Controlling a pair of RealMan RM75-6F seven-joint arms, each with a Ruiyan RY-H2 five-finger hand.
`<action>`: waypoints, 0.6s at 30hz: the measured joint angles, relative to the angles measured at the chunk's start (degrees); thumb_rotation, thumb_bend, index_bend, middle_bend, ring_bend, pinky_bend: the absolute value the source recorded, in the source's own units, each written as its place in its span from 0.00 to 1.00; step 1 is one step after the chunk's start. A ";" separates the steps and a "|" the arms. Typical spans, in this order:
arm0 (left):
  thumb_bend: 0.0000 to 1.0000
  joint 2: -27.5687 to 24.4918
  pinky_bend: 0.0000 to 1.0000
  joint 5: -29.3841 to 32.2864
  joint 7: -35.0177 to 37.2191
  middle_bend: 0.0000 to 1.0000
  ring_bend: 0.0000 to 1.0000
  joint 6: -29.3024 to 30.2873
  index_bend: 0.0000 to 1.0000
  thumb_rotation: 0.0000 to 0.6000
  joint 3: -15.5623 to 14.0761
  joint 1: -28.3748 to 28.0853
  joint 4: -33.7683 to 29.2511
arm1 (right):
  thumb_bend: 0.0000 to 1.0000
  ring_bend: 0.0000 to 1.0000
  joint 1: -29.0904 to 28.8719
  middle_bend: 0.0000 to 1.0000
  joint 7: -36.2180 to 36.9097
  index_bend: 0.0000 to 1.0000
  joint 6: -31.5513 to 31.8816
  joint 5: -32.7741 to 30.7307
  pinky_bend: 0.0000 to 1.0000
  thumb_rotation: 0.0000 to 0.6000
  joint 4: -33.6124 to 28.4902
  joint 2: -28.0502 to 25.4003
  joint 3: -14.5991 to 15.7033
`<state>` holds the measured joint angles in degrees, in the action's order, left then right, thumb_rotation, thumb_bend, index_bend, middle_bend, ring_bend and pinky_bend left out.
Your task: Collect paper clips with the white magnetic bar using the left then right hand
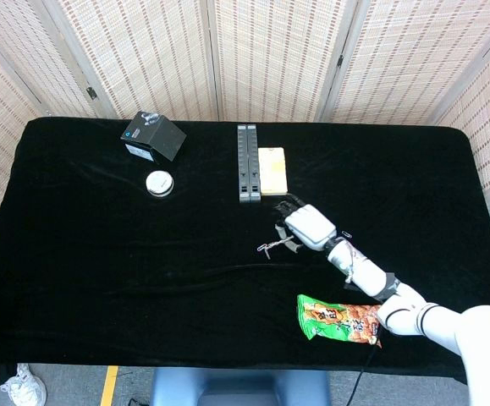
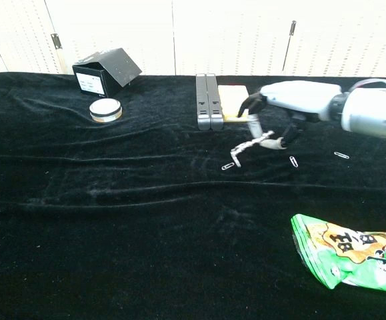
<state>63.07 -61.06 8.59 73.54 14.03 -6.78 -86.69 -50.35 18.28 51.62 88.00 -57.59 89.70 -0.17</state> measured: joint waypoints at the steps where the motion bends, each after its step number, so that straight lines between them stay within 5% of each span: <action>1: 0.45 0.06 0.09 0.06 -0.19 0.13 0.05 -0.10 0.02 1.00 -0.01 -0.10 0.00 | 0.49 0.15 0.42 0.23 0.13 0.88 -0.06 -0.26 0.00 1.00 0.30 -0.16 0.11; 18: 0.45 0.86 0.09 1.12 -2.82 0.13 0.05 -1.46 0.02 1.00 -0.06 -1.51 0.19 | 0.49 0.15 5.51 0.23 4.18 0.88 -0.11 -1.82 0.00 1.00 6.37 -0.37 0.85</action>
<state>63.93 -59.93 5.77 72.08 13.97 -8.30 -86.50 -44.83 22.46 51.51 86.18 -51.22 89.33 0.68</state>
